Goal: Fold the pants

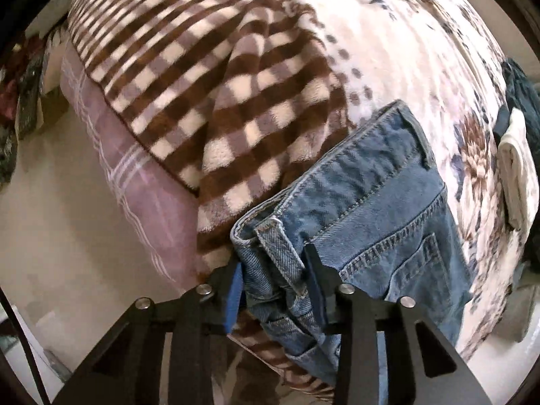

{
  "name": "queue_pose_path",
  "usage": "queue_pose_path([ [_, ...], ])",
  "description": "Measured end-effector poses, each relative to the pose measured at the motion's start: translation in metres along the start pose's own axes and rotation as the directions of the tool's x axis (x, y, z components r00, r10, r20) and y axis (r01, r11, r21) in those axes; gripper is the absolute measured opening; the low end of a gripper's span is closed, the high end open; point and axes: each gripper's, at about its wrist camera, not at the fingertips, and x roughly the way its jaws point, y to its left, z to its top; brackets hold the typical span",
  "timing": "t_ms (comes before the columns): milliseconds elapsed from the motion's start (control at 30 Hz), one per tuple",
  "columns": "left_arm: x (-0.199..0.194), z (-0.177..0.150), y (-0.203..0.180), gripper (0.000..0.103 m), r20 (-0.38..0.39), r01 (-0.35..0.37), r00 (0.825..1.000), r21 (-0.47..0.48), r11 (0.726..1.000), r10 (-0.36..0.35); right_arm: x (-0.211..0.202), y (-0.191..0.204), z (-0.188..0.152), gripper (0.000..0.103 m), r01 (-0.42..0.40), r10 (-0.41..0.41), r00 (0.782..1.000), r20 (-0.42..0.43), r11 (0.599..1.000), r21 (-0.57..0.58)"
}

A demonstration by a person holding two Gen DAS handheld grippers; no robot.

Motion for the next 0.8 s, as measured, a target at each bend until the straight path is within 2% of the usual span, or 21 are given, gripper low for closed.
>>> queue_pose_path([
  [200, -0.013, -0.004, 0.013, 0.038, 0.005, 0.059, 0.998, -0.057, 0.997, -0.059, 0.011, -0.008, 0.015, 0.005, -0.045, 0.047, 0.998, -0.03, 0.997, 0.064],
  [367, -0.017, -0.01, 0.023, 0.039, -0.005, 0.079, 0.997, -0.121, 0.99, -0.08, 0.01, -0.021, 0.018, 0.006, -0.052, 0.054, 0.997, -0.059, 0.998, 0.034],
  [433, -0.015, -0.01, 0.025, 0.041, 0.0, 0.075, 0.997, -0.129, 0.989, -0.076, 0.011, -0.021, 0.02, 0.006, -0.048, 0.05, 0.996, -0.068, 0.998, 0.031],
  [567, 0.009, 0.002, 0.014, 0.041, 0.002, 0.021, 1.0, -0.126, 0.992, -0.021, 0.016, -0.017, 0.02, 0.008, -0.037, 0.04, 0.996, -0.077, 0.999, 0.039],
  [700, 0.002, -0.003, 0.003, 0.026, 0.055, -0.031, 0.998, -0.065, 0.997, 0.034, 0.011, -0.008, 0.013, 0.006, -0.002, 0.002, 0.999, -0.046, 1.0, 0.009],
  [800, -0.015, -0.013, 0.001, 0.023, 0.1, -0.018, 0.995, -0.045, 0.999, 0.023, 0.002, -0.003, 0.007, 0.005, 0.018, -0.018, 1.0, -0.014, 1.0, 0.0],
])
